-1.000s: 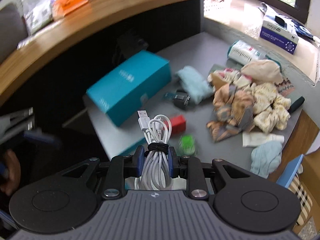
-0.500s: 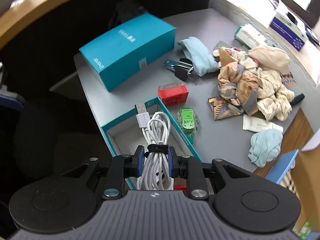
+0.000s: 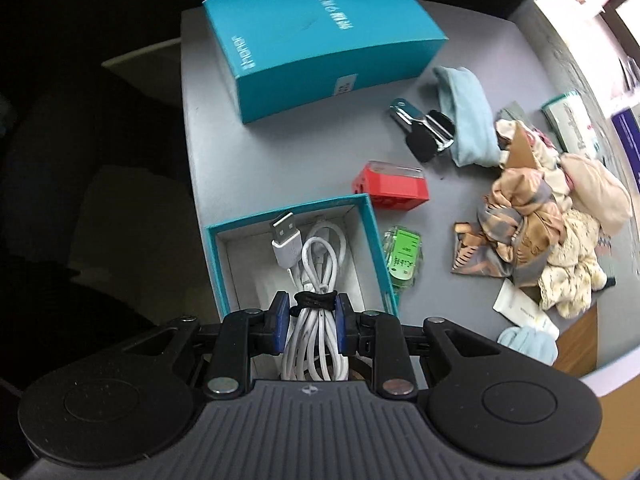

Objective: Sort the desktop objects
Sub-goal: 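Carry the white cable with the right gripper and lower it into the teal box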

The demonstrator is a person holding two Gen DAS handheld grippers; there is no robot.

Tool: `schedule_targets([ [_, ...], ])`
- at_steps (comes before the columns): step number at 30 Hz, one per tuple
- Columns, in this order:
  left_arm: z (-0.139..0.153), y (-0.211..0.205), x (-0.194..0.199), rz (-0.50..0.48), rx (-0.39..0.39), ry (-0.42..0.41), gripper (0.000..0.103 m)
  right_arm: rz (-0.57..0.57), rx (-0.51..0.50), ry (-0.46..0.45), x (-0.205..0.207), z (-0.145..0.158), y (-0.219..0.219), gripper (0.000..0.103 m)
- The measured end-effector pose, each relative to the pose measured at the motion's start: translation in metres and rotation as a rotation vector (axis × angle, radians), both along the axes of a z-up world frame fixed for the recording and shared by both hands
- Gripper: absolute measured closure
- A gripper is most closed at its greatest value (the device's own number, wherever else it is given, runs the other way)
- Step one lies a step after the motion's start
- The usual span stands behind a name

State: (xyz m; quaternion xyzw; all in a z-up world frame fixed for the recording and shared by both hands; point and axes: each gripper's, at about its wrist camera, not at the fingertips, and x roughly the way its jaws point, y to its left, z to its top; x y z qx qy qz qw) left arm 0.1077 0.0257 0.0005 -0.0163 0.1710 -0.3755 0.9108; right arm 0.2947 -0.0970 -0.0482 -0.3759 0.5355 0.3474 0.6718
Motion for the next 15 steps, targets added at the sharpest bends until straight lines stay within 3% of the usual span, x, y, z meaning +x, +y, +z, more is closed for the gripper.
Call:
schedule_targets([
  [5,0.001,-0.002,-0.002,-0.008,0.015,-0.010,0.000,0.054,-0.008,0.000,-0.005,0.000,0.001,0.075],
  [15,0.001,-0.003,-0.001,0.000,0.019,-0.010,0.000,-0.075,0.162,-0.013,0.005,0.036,-0.023,0.067],
])
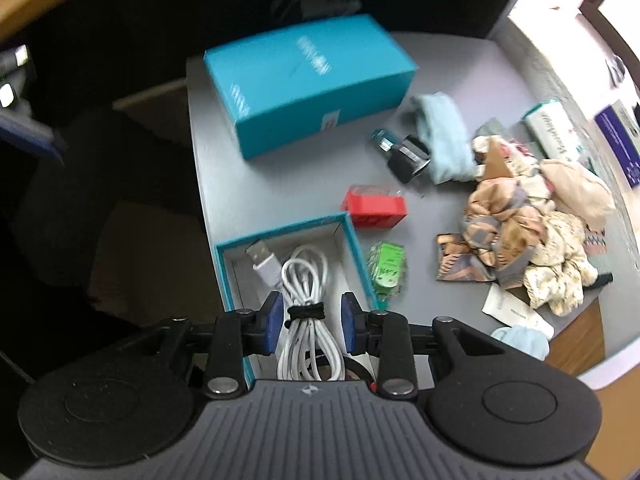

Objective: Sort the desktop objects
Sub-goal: 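Carry the white cable with the right gripper and lower it into the teal box, then open the right gripper to release the white cable into the box, then move the right gripper to the large teal 'honor' phone box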

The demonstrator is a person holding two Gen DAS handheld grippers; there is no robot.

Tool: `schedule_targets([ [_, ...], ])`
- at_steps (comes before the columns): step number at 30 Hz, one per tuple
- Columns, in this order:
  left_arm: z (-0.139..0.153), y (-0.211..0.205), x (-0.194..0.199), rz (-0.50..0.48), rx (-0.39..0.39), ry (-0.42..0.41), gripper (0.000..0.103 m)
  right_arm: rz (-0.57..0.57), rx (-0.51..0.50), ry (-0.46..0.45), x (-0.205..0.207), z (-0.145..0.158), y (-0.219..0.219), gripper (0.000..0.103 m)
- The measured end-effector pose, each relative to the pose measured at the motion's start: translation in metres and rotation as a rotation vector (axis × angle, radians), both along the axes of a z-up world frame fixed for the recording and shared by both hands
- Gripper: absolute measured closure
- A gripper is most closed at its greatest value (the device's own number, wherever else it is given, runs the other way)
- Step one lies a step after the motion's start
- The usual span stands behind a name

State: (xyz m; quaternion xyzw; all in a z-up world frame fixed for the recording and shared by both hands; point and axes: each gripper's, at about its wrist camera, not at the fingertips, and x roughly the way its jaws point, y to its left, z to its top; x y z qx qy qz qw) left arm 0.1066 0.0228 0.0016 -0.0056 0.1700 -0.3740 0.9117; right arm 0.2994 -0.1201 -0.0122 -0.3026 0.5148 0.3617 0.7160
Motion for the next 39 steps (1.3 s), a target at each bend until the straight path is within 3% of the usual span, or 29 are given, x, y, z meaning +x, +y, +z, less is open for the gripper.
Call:
schedule_targets([
  [2,0.001,-0.001,-0.001,-0.003,-0.002,-0.001,0.000,-0.058,0.023,-0.013,0.006,0.004,-0.006,0.071],
  [4,0.001,-0.002,-0.002,-0.006,0.003,-0.006,0.000,-0.114,0.022,-0.024,0.011,0.001,-0.008,0.096],
  [7,0.001,-0.005,-0.004,-0.006,0.023,-0.013,0.000,-0.144,0.037,0.007,0.013,-0.012,-0.008,0.102],
  [20,-0.001,-0.009,-0.002,-0.014,0.031,-0.001,0.000,-0.122,0.080,0.029,-0.002,-0.027,-0.003,0.099],
  [25,-0.004,-0.010,0.004,0.003,0.036,0.025,0.000,-0.166,0.119,0.019,-0.001,-0.017,-0.012,0.100],
  [35,-0.007,-0.012,0.015,0.068,0.059,0.086,0.000,-0.220,0.173,0.015,-0.006,-0.025,-0.023,0.100],
  [38,-0.006,-0.013,0.019,0.084,0.074,0.099,0.000,-0.273,0.253,-0.010,-0.012,-0.018,-0.037,0.095],
  [39,-0.006,-0.014,0.020,0.089,0.080,0.103,0.000,-0.299,0.283,-0.026,-0.017,-0.015,-0.043,0.083],
])
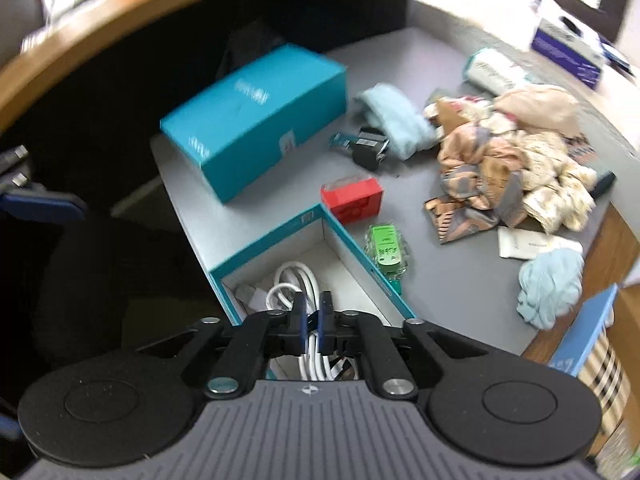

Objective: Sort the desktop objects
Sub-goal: 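Move the right gripper to the large teal 'honor' phone box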

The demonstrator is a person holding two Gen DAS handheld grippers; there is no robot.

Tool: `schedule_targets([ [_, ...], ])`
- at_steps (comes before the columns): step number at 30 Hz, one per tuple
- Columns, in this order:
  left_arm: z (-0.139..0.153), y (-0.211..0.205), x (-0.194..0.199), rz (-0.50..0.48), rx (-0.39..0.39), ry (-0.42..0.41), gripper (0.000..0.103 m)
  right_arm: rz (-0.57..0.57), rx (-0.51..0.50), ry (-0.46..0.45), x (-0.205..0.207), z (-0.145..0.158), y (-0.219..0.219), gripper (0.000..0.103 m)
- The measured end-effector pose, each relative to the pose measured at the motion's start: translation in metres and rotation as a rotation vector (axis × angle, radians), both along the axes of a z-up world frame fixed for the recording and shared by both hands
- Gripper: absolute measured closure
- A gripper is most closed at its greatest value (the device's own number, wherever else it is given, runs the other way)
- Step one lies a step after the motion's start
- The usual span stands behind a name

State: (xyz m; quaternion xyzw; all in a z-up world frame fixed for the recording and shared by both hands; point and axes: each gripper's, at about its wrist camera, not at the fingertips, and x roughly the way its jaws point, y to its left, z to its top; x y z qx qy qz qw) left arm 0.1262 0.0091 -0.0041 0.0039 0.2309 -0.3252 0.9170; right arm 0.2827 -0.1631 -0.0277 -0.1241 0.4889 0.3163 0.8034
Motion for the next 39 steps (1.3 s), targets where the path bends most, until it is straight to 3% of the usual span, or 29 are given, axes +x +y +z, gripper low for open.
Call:
schedule_targets([
  [1,0.000,0.000,0.001,0.005,0.005,0.004,0.000,-0.027,0.027,-0.016,-0.005,0.003,-0.006,0.070],
  [5,0.004,-0.005,0.005,0.024,0.029,0.008,0.000,-0.106,0.109,-0.068,-0.027,0.011,-0.026,0.064],
  [8,0.007,-0.009,0.007,0.041,0.049,-0.004,0.000,-0.159,0.131,-0.119,-0.045,0.019,-0.036,0.047],
  [10,0.010,-0.011,0.007,0.044,0.065,-0.017,0.000,-0.193,0.128,-0.183,-0.058,0.026,-0.039,0.022],
  [13,0.014,-0.016,0.004,0.045,0.089,-0.040,0.000,-0.250,0.133,-0.274,-0.076,0.037,-0.044,0.013],
  [17,0.019,-0.018,0.001,0.043,0.092,-0.059,0.000,-0.292,0.163,-0.318,-0.089,0.045,-0.052,0.009],
  [25,0.017,-0.021,0.012,0.095,0.094,-0.039,0.000,-0.374,0.102,-0.441,-0.107,0.051,-0.053,0.001],
  [32,0.004,-0.016,0.020,0.204,0.147,-0.079,0.000,-0.439,0.160,-0.457,-0.109,0.048,-0.062,0.000],
  [39,-0.013,0.019,0.022,0.289,0.194,-0.050,0.000,-0.474,0.231,-0.478,-0.103,0.044,-0.052,0.000],
])
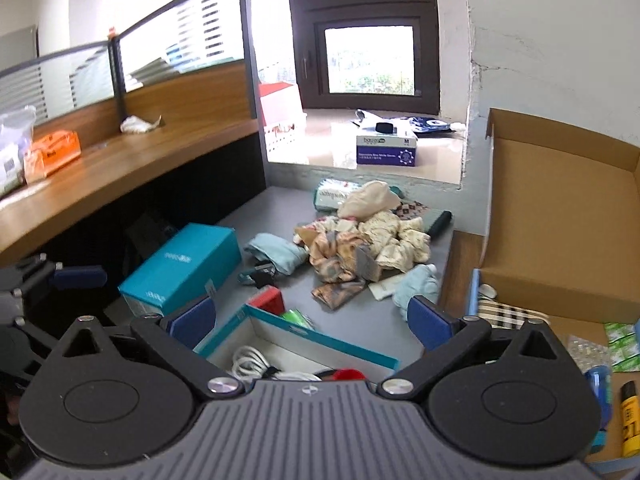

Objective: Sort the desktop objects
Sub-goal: 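Move the right gripper to the large teal 'honor' phone box, then close the right gripper on the end of the 'honor' box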

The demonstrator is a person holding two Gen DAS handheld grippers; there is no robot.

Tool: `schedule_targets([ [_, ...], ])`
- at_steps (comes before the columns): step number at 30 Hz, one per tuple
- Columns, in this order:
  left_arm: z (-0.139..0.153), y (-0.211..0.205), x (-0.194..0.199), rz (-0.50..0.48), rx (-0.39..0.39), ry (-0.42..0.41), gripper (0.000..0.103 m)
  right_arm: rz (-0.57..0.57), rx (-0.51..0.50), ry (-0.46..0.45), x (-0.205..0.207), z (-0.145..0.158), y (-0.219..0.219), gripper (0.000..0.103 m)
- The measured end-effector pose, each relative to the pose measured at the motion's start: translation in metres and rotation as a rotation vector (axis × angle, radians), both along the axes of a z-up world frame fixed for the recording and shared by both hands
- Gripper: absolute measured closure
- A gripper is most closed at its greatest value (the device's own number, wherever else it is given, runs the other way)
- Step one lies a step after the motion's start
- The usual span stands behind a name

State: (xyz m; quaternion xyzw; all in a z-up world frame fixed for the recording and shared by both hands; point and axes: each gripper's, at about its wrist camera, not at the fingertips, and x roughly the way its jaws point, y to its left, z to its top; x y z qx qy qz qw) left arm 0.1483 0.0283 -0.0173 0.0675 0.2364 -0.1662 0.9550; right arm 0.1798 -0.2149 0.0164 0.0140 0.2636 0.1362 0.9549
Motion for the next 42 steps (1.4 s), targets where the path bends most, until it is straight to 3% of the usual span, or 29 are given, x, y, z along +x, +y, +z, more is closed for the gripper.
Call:
schedule_targets([
  [3,-0.007,0.021,-0.012,0.016,-0.014,-0.002,0.000,-0.011,0.021,-0.017,0.005,-0.005,0.018,0.000],
  [10,-0.027,0.069,-0.056,0.093,-0.019,-0.012,0.000,0.086,0.044,-0.045,0.014,-0.030,0.093,0.000],
  [15,-0.033,0.084,-0.078,0.065,0.080,-0.028,0.000,0.080,-0.017,-0.090,0.015,-0.050,0.152,0.000],
  [22,-0.042,0.103,-0.108,0.041,0.142,-0.045,0.000,0.053,-0.066,-0.112,0.016,-0.081,0.216,0.001],
  [25,-0.048,0.109,-0.116,0.034,0.175,-0.049,0.000,0.009,-0.077,-0.132,0.015,-0.089,0.232,0.001],
  [29,-0.056,0.107,-0.117,0.058,0.281,-0.079,0.000,-0.060,-0.095,-0.152,0.020,-0.100,0.251,0.001],
  [34,-0.062,0.106,-0.112,0.061,0.332,-0.112,0.000,-0.155,-0.107,-0.166,0.029,-0.111,0.267,0.005],
  [37,-0.061,0.105,-0.112,0.053,0.327,-0.128,0.000,-0.195,-0.117,-0.160,0.035,-0.116,0.270,0.011],
  [42,-0.060,0.106,-0.112,0.016,0.266,-0.122,0.000,-0.196,-0.109,-0.164,0.034,-0.117,0.264,0.012],
])
